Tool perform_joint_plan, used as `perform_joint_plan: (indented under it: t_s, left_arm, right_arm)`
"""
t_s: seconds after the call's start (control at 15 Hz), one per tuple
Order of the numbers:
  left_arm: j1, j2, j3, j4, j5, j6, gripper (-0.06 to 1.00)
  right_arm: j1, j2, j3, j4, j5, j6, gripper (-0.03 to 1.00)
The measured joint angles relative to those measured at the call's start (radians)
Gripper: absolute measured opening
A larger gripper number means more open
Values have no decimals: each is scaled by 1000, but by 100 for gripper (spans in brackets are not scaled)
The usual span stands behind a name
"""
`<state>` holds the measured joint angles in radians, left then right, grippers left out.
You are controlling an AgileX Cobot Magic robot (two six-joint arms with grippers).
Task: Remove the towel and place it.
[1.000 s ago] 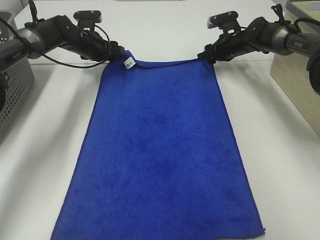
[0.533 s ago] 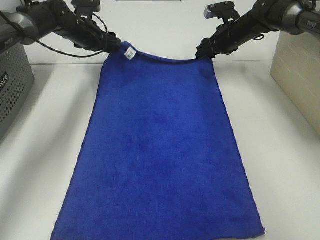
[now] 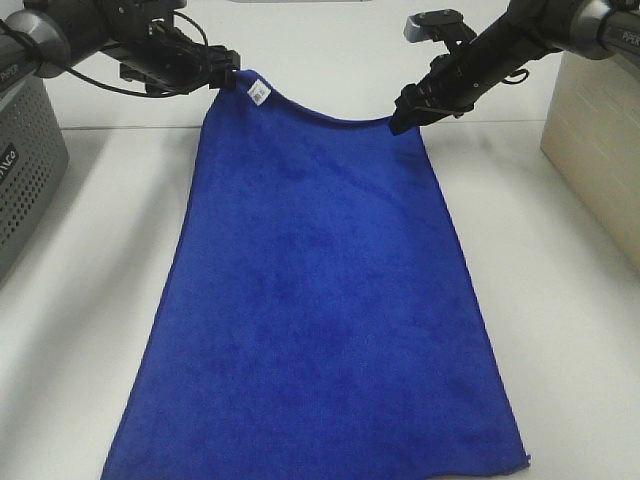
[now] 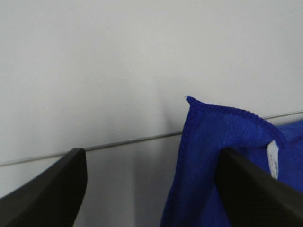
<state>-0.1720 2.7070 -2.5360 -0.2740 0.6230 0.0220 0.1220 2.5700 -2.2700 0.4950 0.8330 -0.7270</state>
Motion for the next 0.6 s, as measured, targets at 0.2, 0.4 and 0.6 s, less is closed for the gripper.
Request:
perform_joint_plan:
  t_s: [0.2, 0.4, 0.6]
  left_arm:
    - [0, -2, 0, -1, 73, -42, 71]
    - [6, -41, 0, -36, 140, -81, 71]
    - [6, -94, 0, -38, 163, -122, 71]
  right_arm:
    - [0, -7, 0, -15, 58, 8, 64]
    - [0, -44, 0, -32, 153, 59, 64]
    - [0, -86, 0, -60, 262, 128, 64]
